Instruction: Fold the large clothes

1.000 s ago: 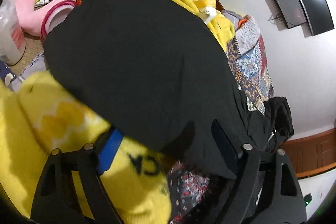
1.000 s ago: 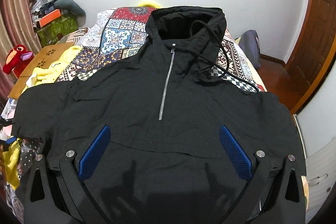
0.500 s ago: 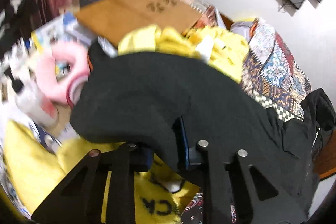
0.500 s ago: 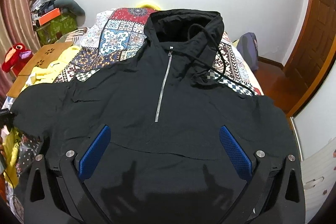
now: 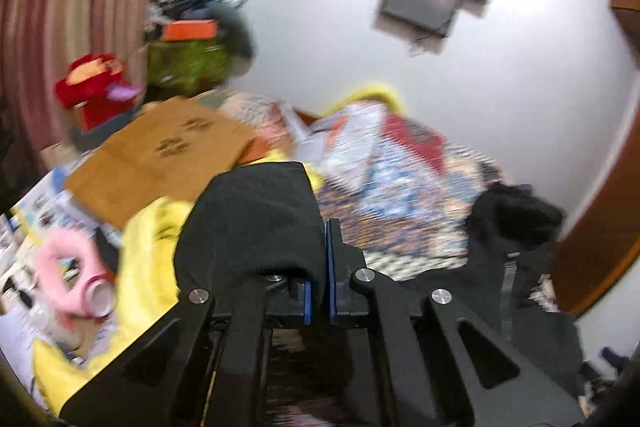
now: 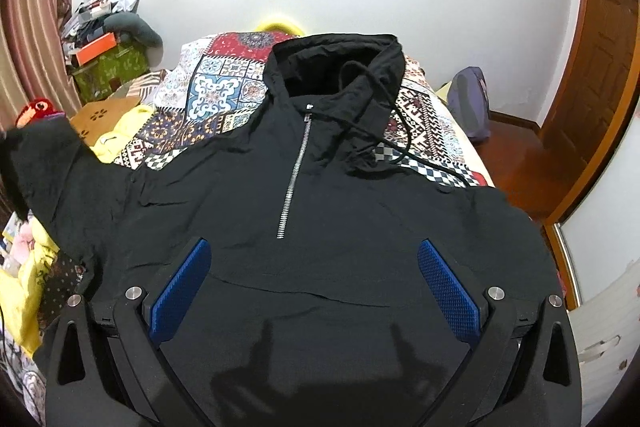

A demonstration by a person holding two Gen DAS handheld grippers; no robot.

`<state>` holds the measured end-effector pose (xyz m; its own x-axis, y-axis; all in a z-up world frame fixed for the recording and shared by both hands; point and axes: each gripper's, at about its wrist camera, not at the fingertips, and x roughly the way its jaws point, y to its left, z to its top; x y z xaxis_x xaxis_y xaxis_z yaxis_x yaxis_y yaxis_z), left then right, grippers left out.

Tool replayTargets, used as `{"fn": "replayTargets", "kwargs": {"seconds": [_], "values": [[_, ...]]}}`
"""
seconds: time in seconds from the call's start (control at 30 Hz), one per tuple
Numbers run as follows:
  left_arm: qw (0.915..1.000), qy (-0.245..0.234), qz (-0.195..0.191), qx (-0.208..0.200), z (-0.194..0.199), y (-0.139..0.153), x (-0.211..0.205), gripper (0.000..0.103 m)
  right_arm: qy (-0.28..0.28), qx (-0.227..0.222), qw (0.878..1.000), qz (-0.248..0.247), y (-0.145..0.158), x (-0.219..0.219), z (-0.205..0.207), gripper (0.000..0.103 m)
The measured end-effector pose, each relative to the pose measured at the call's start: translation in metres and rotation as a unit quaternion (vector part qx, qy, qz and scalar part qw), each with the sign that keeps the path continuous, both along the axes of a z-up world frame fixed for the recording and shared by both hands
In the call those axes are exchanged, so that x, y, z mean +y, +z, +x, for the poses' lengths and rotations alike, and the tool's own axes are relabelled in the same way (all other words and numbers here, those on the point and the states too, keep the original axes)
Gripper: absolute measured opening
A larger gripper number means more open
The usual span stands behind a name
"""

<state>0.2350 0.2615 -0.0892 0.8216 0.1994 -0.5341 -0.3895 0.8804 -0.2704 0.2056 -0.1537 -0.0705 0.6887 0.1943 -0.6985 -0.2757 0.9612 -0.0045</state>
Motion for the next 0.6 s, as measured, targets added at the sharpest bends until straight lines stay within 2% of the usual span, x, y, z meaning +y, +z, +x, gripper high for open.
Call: {"fn": "replayTargets", "kwargs": {"seconds": [0.17, 0.3, 0.43, 0.5, 0.6], "values": [[0.9969, -0.075, 0.009, -0.023, 0.034, 0.029, -0.065, 0.004, -0.011, -0.004, 1.000, 0.009, 0.002, -0.019, 0.002, 0.103], [0.9904, -0.135, 0.028, -0.012, 0.061, 0.029, -0.126, 0.004, -0.020, 0.001, 1.000, 0.015, 0.001, -0.036, 0.005, 0.103], [0.9792, -0.194, 0.054, 0.022, 0.082, 0.008, -0.187, 0.004, -0.032, 0.008, 0.999, 0.018, -0.004, -0.051, 0.009, 0.103], [0.9713, -0.224, 0.065, 0.047, 0.087, -0.009, -0.216, 0.004, -0.036, 0.012, 0.999, 0.016, -0.008, -0.058, 0.011, 0.103], [0.9547, -0.272, 0.076, 0.095, 0.094, -0.042, -0.254, 0.004, -0.041, 0.018, 0.999, 0.009, -0.013, -0.066, 0.012, 0.103]]}}
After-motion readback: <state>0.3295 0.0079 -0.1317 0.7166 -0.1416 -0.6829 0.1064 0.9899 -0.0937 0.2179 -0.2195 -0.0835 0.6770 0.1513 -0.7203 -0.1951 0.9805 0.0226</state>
